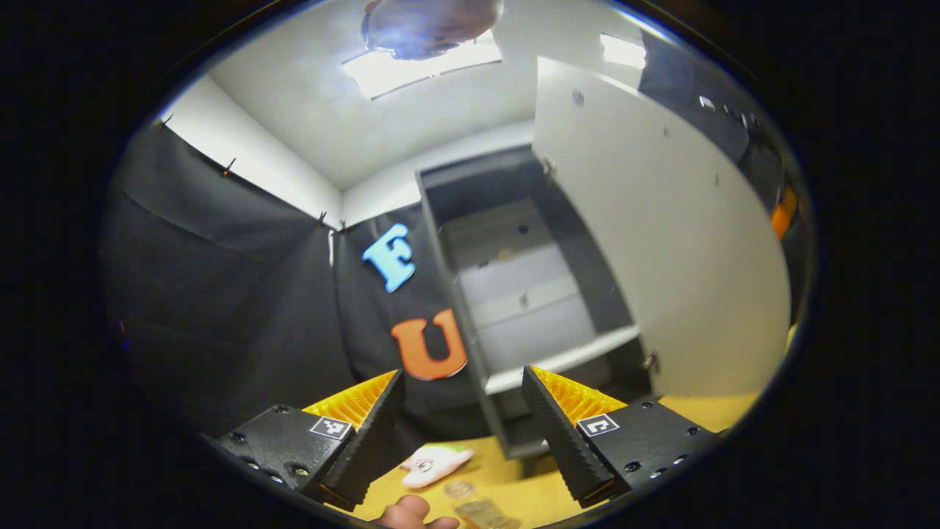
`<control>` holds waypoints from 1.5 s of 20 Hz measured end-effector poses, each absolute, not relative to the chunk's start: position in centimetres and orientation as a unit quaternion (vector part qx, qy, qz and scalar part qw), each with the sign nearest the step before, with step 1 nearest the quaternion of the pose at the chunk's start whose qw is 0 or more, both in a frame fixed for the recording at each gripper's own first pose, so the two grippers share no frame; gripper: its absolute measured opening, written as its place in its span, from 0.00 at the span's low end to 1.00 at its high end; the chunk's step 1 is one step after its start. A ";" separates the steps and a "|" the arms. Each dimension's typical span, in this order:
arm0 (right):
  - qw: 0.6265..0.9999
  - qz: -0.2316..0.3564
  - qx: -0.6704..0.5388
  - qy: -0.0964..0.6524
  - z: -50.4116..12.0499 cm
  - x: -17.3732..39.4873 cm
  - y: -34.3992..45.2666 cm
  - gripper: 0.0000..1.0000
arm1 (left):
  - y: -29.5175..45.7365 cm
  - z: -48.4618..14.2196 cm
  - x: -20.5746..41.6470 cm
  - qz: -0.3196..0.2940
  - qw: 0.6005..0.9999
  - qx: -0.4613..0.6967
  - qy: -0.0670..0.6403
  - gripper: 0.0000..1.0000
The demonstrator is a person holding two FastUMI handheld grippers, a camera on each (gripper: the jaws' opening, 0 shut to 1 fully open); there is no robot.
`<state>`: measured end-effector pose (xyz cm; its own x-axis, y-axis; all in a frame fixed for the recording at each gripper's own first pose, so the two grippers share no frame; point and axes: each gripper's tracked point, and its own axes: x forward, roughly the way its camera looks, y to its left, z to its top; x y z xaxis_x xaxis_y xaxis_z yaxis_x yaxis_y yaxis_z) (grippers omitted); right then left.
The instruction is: Open the cabinet door with the right hand, grasp the bottle in the cabinet with the left hand and place it on the coaster, then close the cabinet door with the right hand.
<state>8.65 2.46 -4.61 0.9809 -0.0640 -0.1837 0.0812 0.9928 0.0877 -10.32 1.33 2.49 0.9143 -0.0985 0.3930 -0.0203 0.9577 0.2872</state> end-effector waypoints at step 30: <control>0.992 -0.115 0.038 -0.039 8.3 8.9 8.3 0.95 | 2.3 3.7 -4.8 -0.133 0.990 0.017 -0.047 0.96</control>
